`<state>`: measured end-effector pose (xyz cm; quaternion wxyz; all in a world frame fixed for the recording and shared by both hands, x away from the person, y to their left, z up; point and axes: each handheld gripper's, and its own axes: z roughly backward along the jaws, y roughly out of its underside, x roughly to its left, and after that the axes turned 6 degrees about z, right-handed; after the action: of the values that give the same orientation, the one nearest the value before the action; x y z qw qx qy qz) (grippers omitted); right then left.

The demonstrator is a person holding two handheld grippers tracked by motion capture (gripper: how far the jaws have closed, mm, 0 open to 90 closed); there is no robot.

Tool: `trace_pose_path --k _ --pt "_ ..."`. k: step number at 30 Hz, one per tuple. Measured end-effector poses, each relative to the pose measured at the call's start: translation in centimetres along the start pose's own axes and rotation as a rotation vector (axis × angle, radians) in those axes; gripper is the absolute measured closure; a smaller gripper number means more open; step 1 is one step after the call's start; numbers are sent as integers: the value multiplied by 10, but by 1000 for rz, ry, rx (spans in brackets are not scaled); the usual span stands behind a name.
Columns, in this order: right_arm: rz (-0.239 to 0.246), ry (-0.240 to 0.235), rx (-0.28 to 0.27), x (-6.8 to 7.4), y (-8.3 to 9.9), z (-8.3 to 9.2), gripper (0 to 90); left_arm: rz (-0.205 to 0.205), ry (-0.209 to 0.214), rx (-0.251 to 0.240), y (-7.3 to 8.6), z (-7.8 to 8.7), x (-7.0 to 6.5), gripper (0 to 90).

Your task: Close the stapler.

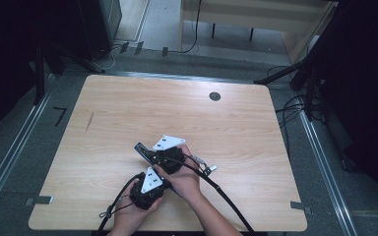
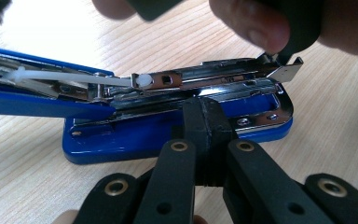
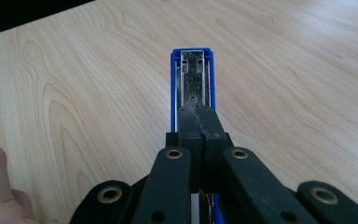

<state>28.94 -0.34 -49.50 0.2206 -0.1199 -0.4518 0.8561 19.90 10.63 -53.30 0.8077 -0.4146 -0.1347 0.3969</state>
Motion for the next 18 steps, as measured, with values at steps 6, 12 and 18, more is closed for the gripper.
trace_pose_path --k 6,12,18 --pt "-9 -5 43 -1 3 -7 900 0 1 -1 0 0 0 900" --pt "-16 -7 80 -2 3 -13 900 1 2 0 0 0 0 900" --pt "-35 -21 98 -3 1 -13 900 1 2 0 0 0 0 900"
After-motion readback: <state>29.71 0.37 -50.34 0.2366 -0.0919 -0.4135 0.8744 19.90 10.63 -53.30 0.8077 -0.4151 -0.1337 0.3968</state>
